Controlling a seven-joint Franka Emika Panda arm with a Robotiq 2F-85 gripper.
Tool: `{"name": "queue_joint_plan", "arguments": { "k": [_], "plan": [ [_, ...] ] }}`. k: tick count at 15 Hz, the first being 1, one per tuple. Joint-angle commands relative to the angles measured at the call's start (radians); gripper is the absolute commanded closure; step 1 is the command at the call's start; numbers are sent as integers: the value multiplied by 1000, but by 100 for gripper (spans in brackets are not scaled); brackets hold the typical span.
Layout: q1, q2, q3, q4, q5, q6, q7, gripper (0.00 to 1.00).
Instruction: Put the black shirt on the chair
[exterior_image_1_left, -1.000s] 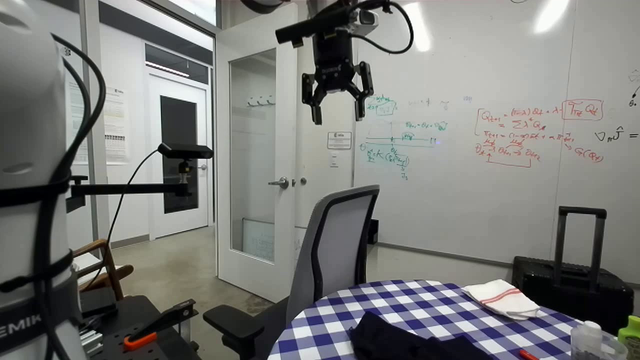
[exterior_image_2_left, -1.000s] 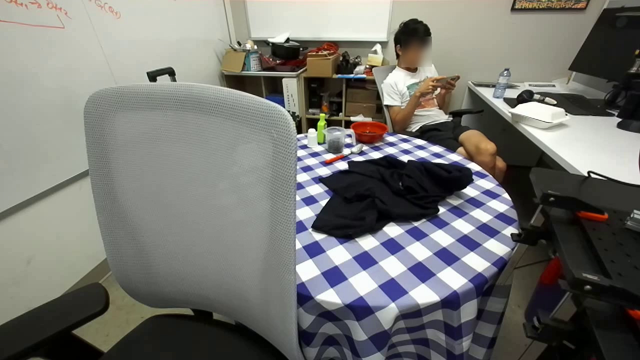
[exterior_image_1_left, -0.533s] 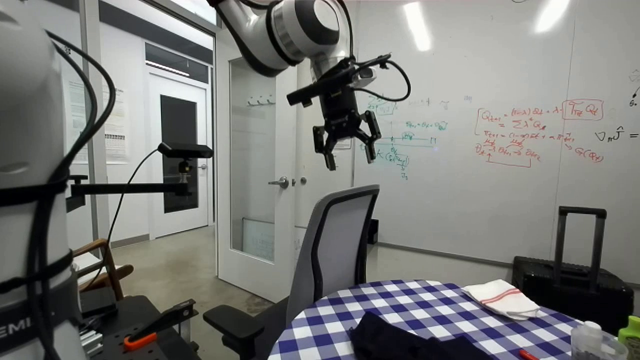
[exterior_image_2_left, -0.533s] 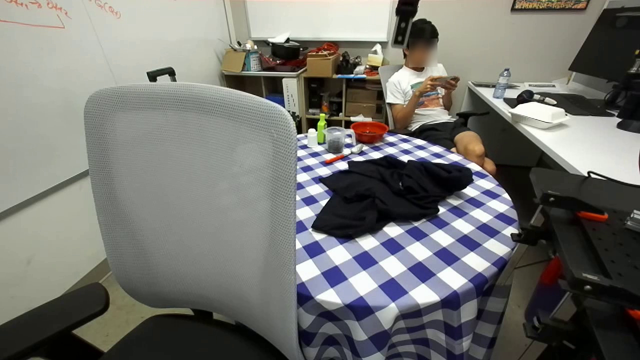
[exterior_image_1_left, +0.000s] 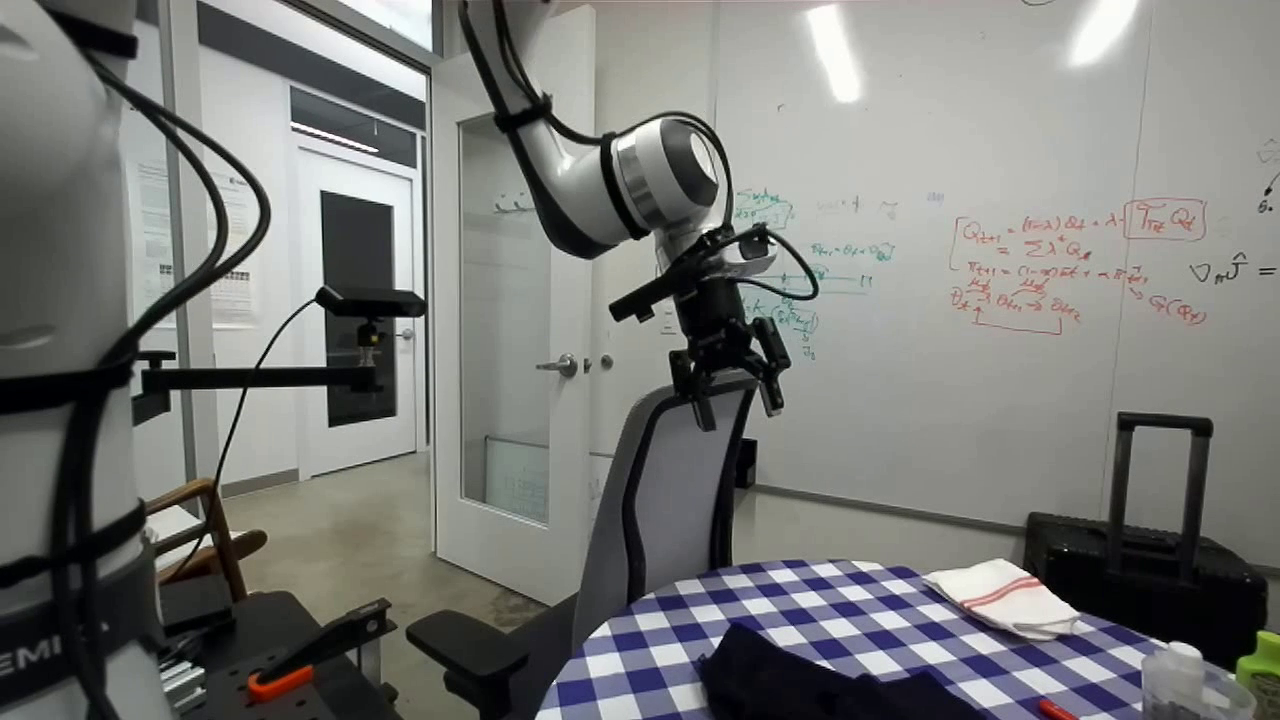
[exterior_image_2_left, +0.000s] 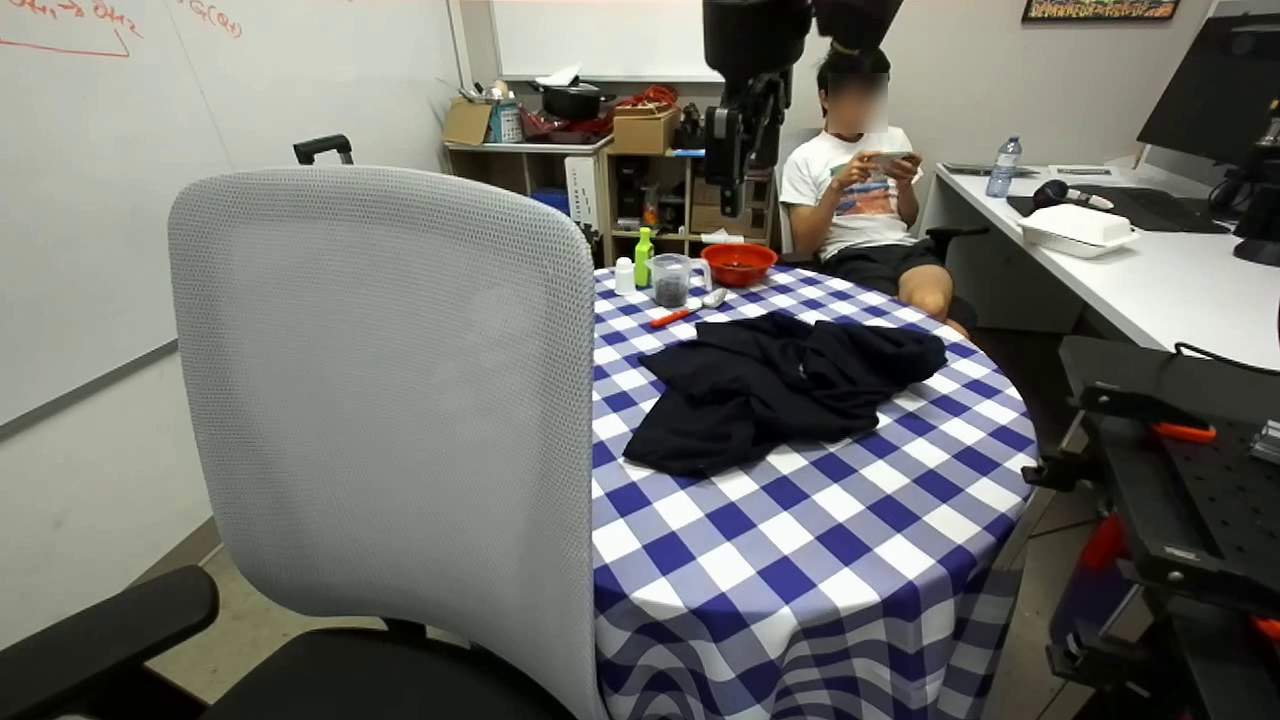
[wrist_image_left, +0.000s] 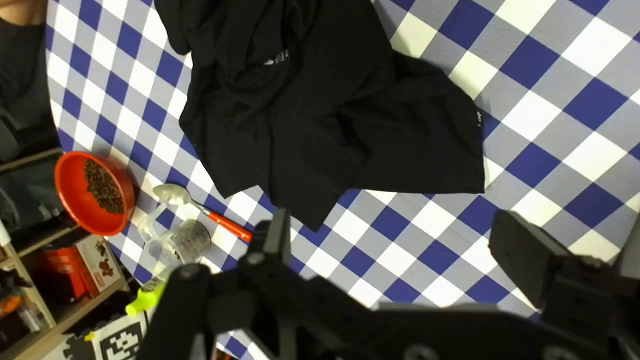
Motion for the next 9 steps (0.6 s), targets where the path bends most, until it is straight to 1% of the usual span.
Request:
{"name": "queue_joint_plan", "arguments": {
  "k": [1,4,7,9],
  "plan": [
    [58,127,-42,119,17,-61,189,0],
    [92,208,-71,180,58,-94,324,0],
    [131,285,-111,218,43,-126,479,0],
    [139,318,-119,240,78,-156,523,0]
  ]
}}
